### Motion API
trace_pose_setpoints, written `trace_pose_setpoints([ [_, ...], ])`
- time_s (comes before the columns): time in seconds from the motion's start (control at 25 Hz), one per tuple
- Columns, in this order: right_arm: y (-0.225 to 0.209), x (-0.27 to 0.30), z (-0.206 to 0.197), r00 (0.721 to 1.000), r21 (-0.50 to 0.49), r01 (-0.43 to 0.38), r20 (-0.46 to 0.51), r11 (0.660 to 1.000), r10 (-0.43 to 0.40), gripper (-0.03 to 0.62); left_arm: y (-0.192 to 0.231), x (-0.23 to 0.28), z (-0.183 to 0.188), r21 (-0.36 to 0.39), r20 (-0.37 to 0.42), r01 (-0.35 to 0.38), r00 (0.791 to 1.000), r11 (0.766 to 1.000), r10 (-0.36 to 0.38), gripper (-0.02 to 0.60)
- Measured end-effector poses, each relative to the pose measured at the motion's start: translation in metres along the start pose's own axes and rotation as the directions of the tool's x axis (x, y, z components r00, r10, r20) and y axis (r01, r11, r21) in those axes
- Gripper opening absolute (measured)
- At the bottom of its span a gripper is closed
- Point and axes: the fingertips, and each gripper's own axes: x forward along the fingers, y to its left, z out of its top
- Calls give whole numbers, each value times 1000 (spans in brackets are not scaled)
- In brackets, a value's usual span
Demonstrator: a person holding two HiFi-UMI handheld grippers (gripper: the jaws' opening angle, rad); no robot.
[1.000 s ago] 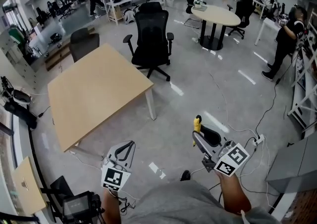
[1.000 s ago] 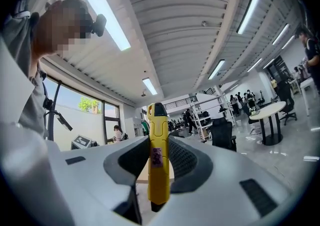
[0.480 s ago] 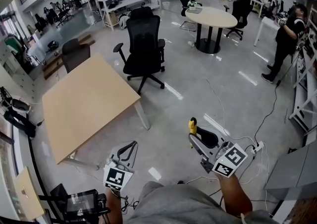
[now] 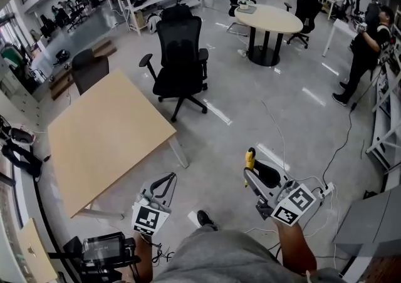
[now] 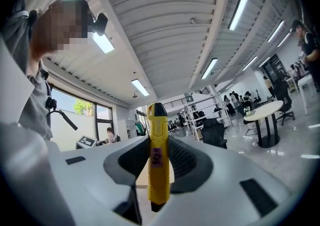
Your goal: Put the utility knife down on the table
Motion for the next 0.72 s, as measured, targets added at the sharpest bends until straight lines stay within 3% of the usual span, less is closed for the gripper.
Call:
trace_pose_setpoints([
  [0.4,-35,87,15,998,-41,55,13,998,-55,120,94,52,-9,6,64,32,997,999,-33,6],
  [0.72,-54,121,20,998,-50,64,7,997,-64,120,130,60,-19,-5,61,16,998,1000,-15,6],
])
